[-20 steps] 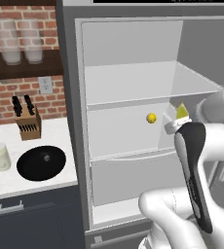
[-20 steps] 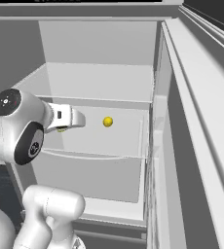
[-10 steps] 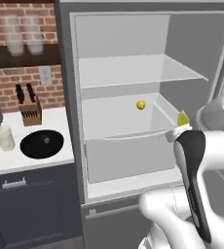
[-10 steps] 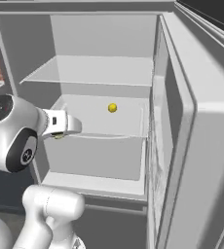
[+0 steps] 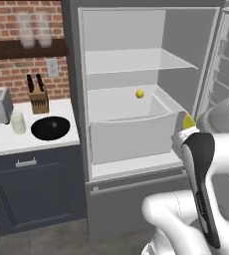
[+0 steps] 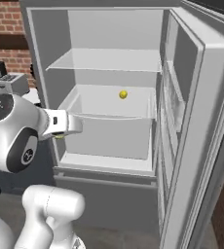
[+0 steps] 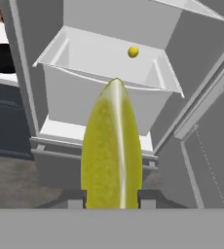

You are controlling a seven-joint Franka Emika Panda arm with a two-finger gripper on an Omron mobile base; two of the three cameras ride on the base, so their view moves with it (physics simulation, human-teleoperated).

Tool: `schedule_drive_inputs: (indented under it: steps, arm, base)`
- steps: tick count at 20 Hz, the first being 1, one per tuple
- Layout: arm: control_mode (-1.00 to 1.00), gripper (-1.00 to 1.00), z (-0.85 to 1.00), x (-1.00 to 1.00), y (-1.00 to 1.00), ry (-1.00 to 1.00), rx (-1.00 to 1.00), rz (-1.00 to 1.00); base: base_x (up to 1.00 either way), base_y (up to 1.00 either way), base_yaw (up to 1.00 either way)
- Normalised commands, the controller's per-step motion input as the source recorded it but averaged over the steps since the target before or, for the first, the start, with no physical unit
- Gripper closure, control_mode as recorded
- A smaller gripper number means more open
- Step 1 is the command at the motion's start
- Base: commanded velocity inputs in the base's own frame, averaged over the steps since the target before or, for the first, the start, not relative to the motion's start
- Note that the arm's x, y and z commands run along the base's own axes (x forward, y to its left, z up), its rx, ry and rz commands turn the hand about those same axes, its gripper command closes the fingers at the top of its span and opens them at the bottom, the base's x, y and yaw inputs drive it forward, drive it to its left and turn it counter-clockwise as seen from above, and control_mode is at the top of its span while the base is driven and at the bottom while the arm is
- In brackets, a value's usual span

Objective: Grab a lemon wedge from the fridge and one ice cube from the ice bowl, and put them in the glass of lemonade.

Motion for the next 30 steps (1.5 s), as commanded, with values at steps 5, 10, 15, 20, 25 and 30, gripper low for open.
schedule_drive_inputs:
  steps: [5,10,15,20,25,30]
  arm:
    - [1.0,1.0,0.0,0.0,0.0,0.0,0.0,0.0]
    - [1.0,1.0,0.0,0.0,0.0,0.0,0.0,0.0]
    - [1.0,1.0,0.0,0.0,0.0,0.0,0.0,0.0]
    - [1.0,1.0,0.0,0.0,0.0,0.0,0.0,0.0]
    - [1.0,1.0,0.0,0.0,0.0,0.0,0.0,0.0]
    - [1.0,1.0,0.0,0.0,0.0,0.0,0.0,0.0]
  base:
    - [-0.02,0.84,0.0]
    - [0.0,0.93,0.0]
    - [0.0,0.92,0.0]
    - [0.0,0.89,0.0]
    - [0.13,0.72,0.0]
    - [0.41,0.1,0.0]
